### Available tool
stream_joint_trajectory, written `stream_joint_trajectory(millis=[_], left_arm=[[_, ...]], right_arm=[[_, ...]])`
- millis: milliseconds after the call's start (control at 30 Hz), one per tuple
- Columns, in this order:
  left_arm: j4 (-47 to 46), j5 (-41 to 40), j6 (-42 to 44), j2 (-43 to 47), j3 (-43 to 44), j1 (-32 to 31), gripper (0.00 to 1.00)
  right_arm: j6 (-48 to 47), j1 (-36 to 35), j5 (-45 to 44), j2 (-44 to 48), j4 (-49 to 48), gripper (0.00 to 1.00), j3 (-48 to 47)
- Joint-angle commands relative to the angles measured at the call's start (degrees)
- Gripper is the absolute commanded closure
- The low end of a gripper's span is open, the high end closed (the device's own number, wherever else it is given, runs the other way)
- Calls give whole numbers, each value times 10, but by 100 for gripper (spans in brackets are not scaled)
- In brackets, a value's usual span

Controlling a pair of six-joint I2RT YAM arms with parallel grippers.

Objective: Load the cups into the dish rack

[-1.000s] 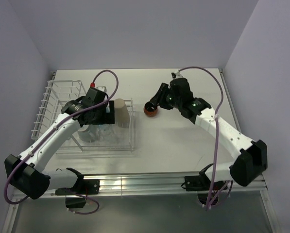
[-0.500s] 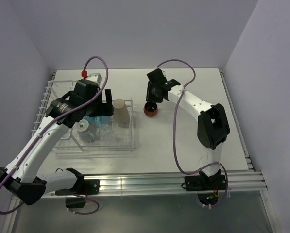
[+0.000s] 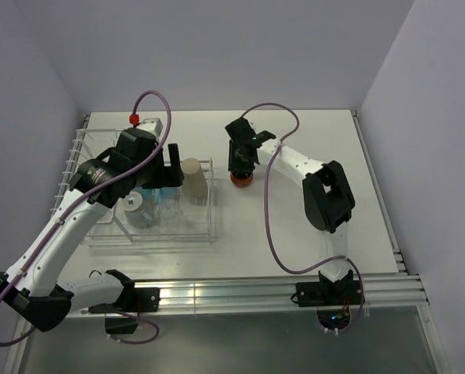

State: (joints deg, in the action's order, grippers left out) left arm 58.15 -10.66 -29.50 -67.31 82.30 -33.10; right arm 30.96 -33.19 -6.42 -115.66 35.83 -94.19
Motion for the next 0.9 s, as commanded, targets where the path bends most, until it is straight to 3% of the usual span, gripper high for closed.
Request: stream_joint_trajectory(millis=[0,600,700,833,867], left_arm=[[-9,8,-6,15,2,-5,9],[-15,9,-7,21,-15,-7,9],[-16,9,-8,20,-17,-8,9],[-19,12,-9,18,-17,-9,9],[-19,12,-10,18,-17,-8,9]], right_arm=[[-5,-11,-6,-11,-2,58,-28],[-11,-16,-6,-89,23,59,-79],[-13,-17,-4,-92,23,68,-78],[-16,-17,-2,-90,23,100,-75],[-16,-17,-1,-87,26,100,-74]])
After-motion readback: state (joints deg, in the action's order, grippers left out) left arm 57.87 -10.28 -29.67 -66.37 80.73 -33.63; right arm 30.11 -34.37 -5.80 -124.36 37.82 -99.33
